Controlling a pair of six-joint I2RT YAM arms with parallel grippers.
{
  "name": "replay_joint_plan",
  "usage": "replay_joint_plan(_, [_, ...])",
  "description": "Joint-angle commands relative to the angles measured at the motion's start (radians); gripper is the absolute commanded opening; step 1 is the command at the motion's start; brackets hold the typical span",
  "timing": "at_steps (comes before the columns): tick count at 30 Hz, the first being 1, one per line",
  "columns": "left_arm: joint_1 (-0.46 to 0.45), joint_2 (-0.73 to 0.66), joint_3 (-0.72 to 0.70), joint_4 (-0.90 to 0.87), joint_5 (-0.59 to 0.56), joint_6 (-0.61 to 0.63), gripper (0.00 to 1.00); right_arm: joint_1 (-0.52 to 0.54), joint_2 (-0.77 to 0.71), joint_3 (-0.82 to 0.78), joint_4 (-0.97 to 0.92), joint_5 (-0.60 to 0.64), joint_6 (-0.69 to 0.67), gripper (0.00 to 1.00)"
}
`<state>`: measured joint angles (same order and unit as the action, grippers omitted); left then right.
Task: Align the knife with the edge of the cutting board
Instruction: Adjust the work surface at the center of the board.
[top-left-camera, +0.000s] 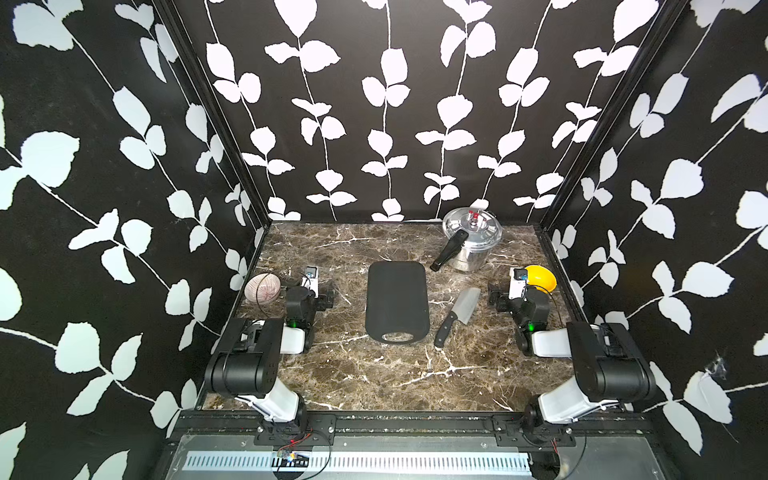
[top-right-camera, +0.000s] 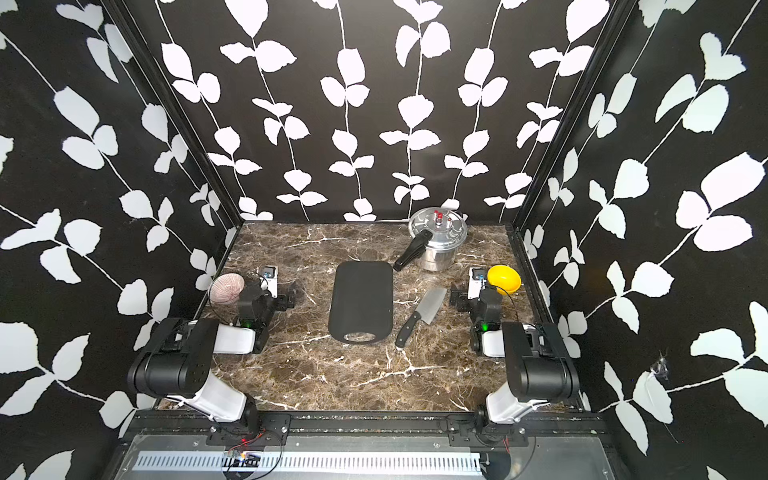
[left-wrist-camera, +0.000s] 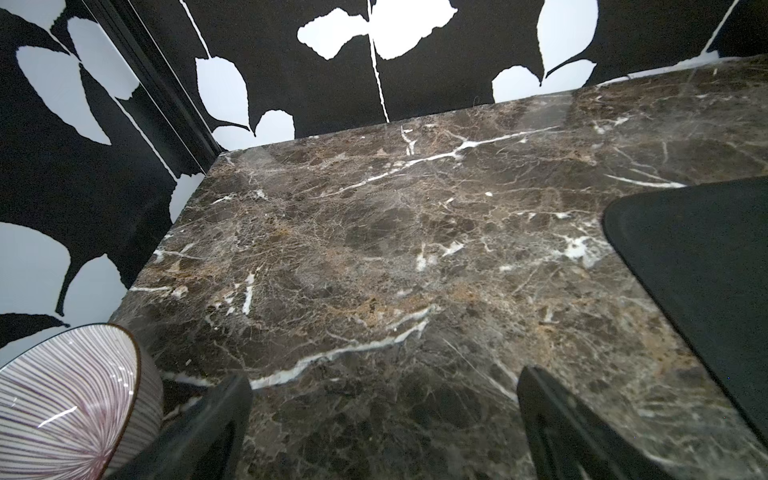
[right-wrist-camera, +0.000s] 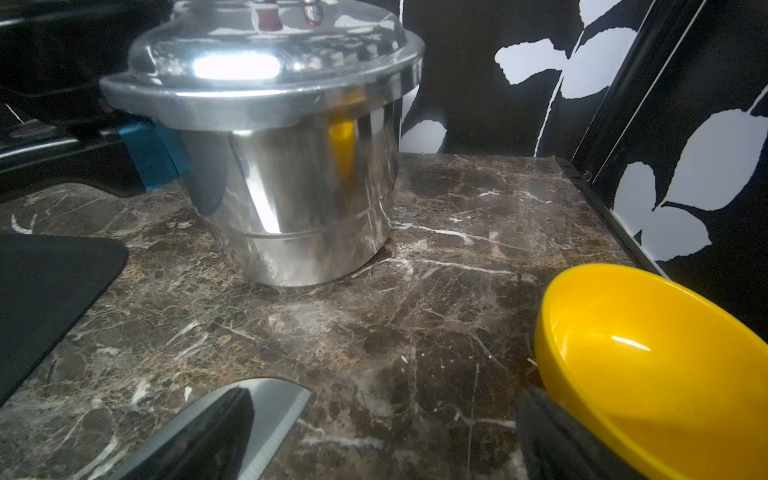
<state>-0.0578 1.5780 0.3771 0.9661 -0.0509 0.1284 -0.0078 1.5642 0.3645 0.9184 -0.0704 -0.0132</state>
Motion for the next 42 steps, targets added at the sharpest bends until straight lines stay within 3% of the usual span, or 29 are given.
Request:
replay_joint_plan(1, [0.003,-0.003,0.014,-0.006,0.014,0.009,0.98,-0.003,-0.013,0.019,0.009,0.007,0.011,1.00])
replay_joint_plan(17, [0.003,-0.003,0.016,-0.009,0.019,0.009,0.98,-0.003,-0.012,0.018,0.008,0.003,0.012,1.00])
replay_joint_plan(22, [0.003,-0.048,0.001,-0.010,-0.018,0.002,0.98,0.007,-0.057,-0.014,0.037,0.139,0.043,1.00])
replay_joint_plan(24, [0.003,-0.154,0.020,-0.140,-0.020,-0.004,0.99,0.023,-0.163,-0.049,0.017,0.191,0.036,0.99])
replay_joint_plan(26, [0.003,-0.287,0.091,-0.376,-0.044,-0.074,0.98,0.027,-0.289,-0.060,-0.063,0.213,0.044,0.99])
replay_joint_plan(30, [0.004,-0.442,0.296,-0.805,-0.072,-0.263,0.98,0.020,-0.543,0.092,-0.639,0.403,0.434,0.99])
replay_joint_plan(32, [0.004,-0.474,0.382,-0.945,-0.107,-0.298,0.98,0.013,-0.595,0.147,-0.776,0.401,0.512,0.99])
replay_joint_plan(35, [0.005,-0.469,0.437,-1.010,-0.077,-0.321,0.98,0.003,-0.608,0.189,-0.857,0.295,0.581,1.00])
replay_joint_plan(38, [0.005,-0.434,0.458,-0.994,0.092,-0.336,0.98,0.006,-0.566,0.236,-0.885,0.116,0.573,1.00])
replay_joint_plan(42, [0.000,-0.347,0.468,-1.042,0.103,-0.515,0.98,0.106,-0.459,0.339,-1.005,0.101,0.523,1.00])
